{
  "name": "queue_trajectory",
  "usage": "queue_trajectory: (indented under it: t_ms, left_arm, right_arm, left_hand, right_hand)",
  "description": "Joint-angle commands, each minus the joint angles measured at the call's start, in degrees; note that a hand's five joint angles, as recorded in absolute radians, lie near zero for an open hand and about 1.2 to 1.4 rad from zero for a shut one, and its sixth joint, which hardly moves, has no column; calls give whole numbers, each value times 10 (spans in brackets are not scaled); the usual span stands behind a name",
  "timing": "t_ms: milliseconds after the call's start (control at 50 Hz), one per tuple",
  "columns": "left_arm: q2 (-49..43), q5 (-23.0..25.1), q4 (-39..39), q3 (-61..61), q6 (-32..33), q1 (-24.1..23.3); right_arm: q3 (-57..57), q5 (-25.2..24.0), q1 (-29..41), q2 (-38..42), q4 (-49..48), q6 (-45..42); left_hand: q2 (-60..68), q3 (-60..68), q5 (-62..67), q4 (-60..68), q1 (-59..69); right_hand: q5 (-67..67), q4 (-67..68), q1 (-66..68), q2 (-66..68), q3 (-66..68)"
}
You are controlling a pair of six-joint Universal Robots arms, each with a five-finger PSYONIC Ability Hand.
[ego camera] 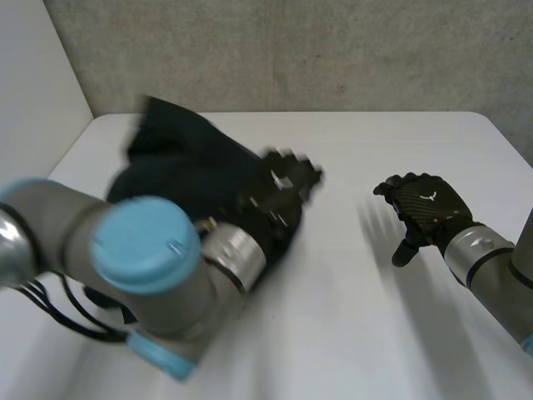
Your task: Fold the shorts.
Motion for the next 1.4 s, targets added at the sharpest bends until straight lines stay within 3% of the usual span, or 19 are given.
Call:
queue_trajectory:
  t_ms: [20, 60, 80, 140, 220, 300, 480, 600, 680, 820, 960, 1040, 1140, 1200, 1220, 1400]
  left_arm:
    - [-31, 1, -40, -4, 8, -99]
    - [-21, -7, -42, -2, 8, -104]
    - [-8, -14, -43, 3, 10, -101]
    - [12, -45, -42, 3, 27, -86]
    - [40, -130, -44, -2, 93, -15]
    - [93, -166, -57, -23, 97, 25]
    - [200, -158, -118, -104, 11, 97]
    - [215, -130, -224, -141, -16, 162]
    - [215, -104, -266, -175, -32, 180]
    - [215, -93, -266, -230, -39, 182]
    - [190, -95, -242, -252, -37, 176]
    - [171, -96, -226, -246, -36, 169]
    - [166, -98, -213, -230, -31, 169]
    - [171, -98, -214, -227, -31, 169]
    - [172, -97, -215, -227, -31, 167]
    - [199, -92, -231, -239, -21, 111]
  right_arm:
    - [0, 2, 0, 0, -4, 2]
    - [0, 2, 0, 0, -4, 2]
    - [-1, 1, 0, 0, -4, 2]
    - [-1, 0, 0, 0, -4, 2]
    - [-4, -6, 1, -1, -4, -2]
    - [-12, -8, 2, -9, 3, -3]
    - [-48, -38, 12, -41, 100, -1]
    - [-82, -57, 46, -39, 214, -6]
    - [-81, -57, 71, -33, 233, -44]
    - [-58, -54, 99, 7, 217, -151]
    - [-44, -43, 101, 50, 173, -158]
    - [-38, -13, 101, 67, 145, -163]
    - [-38, 24, 93, 66, 126, -165]
    - [-36, 24, 92, 64, 128, -166]
    - [-33, 23, 92, 63, 131, -172]
    - [-2, 25, 86, 2, 173, -248]
  left_hand:
    - [-275, -275, -250, -276, -234]
    - [-450, -450, -426, -451, -410]
    - [-472, -472, -448, -474, -432]
    - [-484, -484, -460, -486, -444]
    - [-524, -525, -500, -526, -484]
    - [-562, -562, -537, -563, -521]
    - [-560, -560, -536, -561, -520]
    - [-546, -547, -522, -548, -506]
    - [-518, -518, -494, -519, -478]
    - [-509, -510, -485, -511, -469]
    - [-506, -506, -482, -508, -466]
    - [-392, -392, -368, -393, -352]
    - [-127, -127, -103, -128, -87]
    - [-59, -59, -35, -60, -19]
    - [-20, -20, 4, -22, 20]
    - [41, 41, 65, 39, 81]
  right_hand:
    - [-39, -33, -15, -26, -20]
    - [-39, -33, -15, -26, -20]
    - [-39, -33, -15, -26, -20]
    - [-39, -33, -15, -26, -20]
    - [-39, -33, -15, -26, -20]
    - [-39, -33, -15, -26, -20]
    - [-39, -33, -15, -26, -20]
    - [-39, -33, -15, -26, -20]
    - [-39, -33, -15, -26, -20]
    - [-19, -13, 5, -7, -1]
    - [60, 66, 84, 72, 79]
    - [129, 135, 153, 141, 147]
    - [397, 403, 421, 410, 416]
    - [552, 558, 576, 565, 571]
    - [660, 666, 684, 673, 679]
    - [661, 667, 685, 674, 680]
